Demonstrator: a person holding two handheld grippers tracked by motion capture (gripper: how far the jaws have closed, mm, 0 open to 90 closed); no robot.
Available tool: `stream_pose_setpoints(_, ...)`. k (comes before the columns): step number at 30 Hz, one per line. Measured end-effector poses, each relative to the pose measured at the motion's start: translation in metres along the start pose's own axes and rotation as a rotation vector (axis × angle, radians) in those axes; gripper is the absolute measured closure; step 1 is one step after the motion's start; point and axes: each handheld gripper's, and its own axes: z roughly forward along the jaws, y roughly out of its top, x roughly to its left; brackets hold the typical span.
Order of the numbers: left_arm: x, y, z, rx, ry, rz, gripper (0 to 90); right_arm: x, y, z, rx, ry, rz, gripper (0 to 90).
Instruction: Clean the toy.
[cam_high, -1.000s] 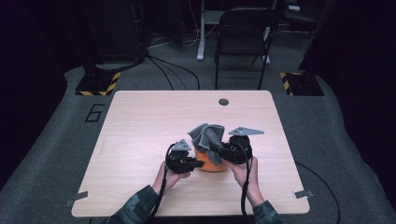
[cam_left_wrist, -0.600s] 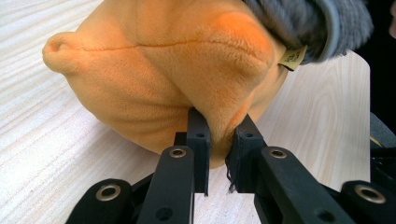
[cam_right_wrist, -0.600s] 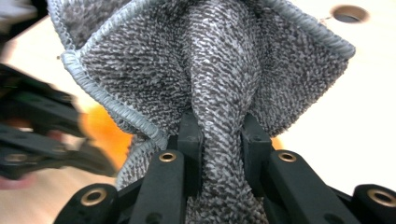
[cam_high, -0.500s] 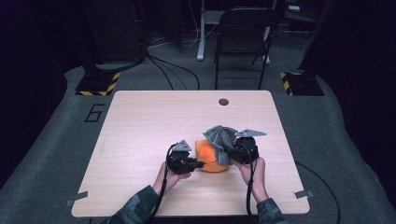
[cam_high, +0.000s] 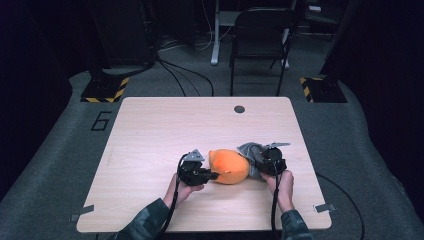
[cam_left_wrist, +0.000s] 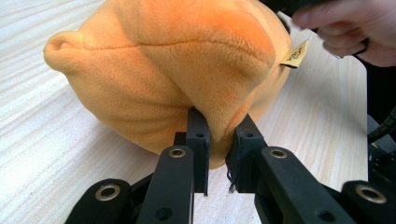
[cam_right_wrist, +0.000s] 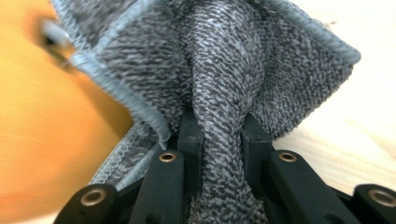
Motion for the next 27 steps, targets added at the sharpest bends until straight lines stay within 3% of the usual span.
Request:
stream_pose_setpoints(1, 0.000, 0.000, 0.000, 0.003, -0.003, 0.002, 80.2, -0.001, -0.002, 0.004, 0.029, -0.009, 0.010, 74.4)
stream_pose_setpoints(3, 0.000, 0.000, 0.000, 0.000, -0.004, 0.002, 80.1, -0.005, -0.004, 0.007, 0.035, -0.002, 0.017, 74.5)
stream_pose_setpoints(7, 0.001, 0.000, -0.001, -0.009, -0.007, 0.010, 79.8, -0.006, 0.006, -0.018, -0.052, 0.018, 0.030, 75.1)
stream_pose_setpoints(10, 0.000, 0.000, 0.000, -0.016, -0.009, 0.015, 79.6, -0.001, 0.015, -0.050, -0.165, 0.134, 0.073, 75.1)
stream_pose_setpoints(13, -0.001, 0.000, 0.000, -0.012, -0.004, 0.033, 79.7, 0.016, 0.025, -0.076, -0.247, 0.228, 0.057, 75.1)
stream_pose_setpoints(18, -0.001, 0.000, 0.000, -0.012, -0.006, 0.029, 79.7, 0.054, 0.032, -0.088, -0.299, 0.351, 0.009, 75.0)
stream_pose_setpoints(22, -0.002, 0.000, 0.000, -0.008, 0.004, 0.044, 79.7, 0.080, 0.030, -0.073, -0.259, 0.358, -0.053, 74.7)
stream_pose_setpoints(24, -0.002, 0.000, 0.000, -0.006, 0.009, 0.038, 79.7, 0.085, 0.027, -0.059, -0.219, 0.330, -0.076, 74.5)
stream_pose_setpoints(27, 0.000, -0.001, 0.001, -0.007, 0.003, 0.028, 79.7, 0.085, 0.024, -0.050, -0.206, 0.275, -0.112, 74.4)
